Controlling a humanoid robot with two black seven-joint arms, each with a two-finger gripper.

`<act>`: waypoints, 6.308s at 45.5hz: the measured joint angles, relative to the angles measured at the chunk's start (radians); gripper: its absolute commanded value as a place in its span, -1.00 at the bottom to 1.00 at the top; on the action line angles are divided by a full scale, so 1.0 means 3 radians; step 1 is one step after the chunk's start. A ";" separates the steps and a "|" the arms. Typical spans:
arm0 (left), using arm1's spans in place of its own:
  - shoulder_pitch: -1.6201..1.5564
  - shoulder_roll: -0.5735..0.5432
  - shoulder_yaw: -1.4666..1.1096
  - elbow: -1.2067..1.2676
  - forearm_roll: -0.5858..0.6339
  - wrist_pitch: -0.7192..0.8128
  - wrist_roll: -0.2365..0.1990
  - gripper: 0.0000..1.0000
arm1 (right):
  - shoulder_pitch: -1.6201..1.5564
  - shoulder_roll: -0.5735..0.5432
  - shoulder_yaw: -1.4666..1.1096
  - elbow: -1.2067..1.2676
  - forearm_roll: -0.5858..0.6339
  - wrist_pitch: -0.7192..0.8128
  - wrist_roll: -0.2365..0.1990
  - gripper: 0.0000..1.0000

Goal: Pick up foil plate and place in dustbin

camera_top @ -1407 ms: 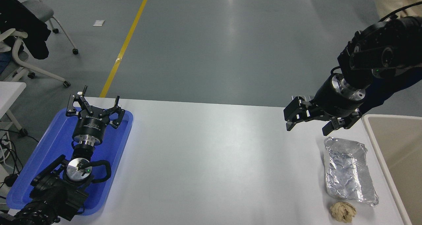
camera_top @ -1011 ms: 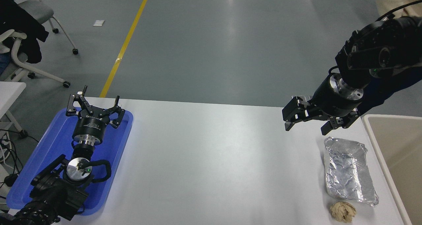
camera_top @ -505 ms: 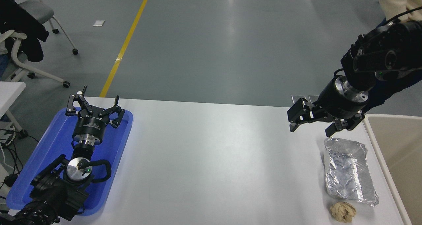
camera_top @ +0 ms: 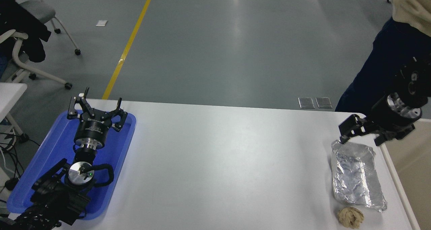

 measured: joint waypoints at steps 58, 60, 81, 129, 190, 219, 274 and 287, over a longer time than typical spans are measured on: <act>0.0000 0.0000 0.0000 0.0000 0.0000 -0.0002 0.0000 1.00 | -0.2294 -0.0008 0.1338 -0.1586 -0.0475 -0.1311 -0.0035 0.98; 0.0000 0.0000 0.0000 0.0000 0.0000 -0.0002 0.0000 1.00 | -0.2329 0.0013 0.1365 -0.1595 -0.0470 -0.1329 -0.0035 0.98; 0.0000 0.0000 0.0000 0.0000 0.0000 -0.0003 0.0001 1.00 | -0.2565 0.0148 0.1526 -0.1695 -0.0455 -0.1480 -0.0040 -0.59; 0.0000 0.0000 0.0000 0.0000 -0.0001 -0.0001 0.0005 1.00 | -0.2300 -0.0074 0.1591 -0.1379 -0.0443 -0.1433 0.0015 -1.00; -0.0005 0.0000 0.0005 -0.0004 0.0005 -0.0020 0.0017 1.00 | 0.1738 -0.0971 -0.0098 0.0668 -0.0538 0.0439 0.0015 -1.00; -0.0006 0.0002 0.0005 0.0000 0.0005 -0.0021 0.0014 1.00 | 0.1544 -0.1136 -0.0092 0.0123 -0.0949 0.0487 0.0077 -1.00; -0.0002 0.0001 0.0000 0.0000 -0.0001 -0.0007 0.0006 1.00 | -0.2917 -0.0353 0.0100 -0.3121 -0.0104 -0.1828 0.0473 -1.00; -0.0001 0.0001 0.0000 0.0000 0.0000 -0.0006 0.0006 1.00 | -0.3260 -0.0136 0.0286 -0.3221 0.0100 -0.2013 0.0322 -1.00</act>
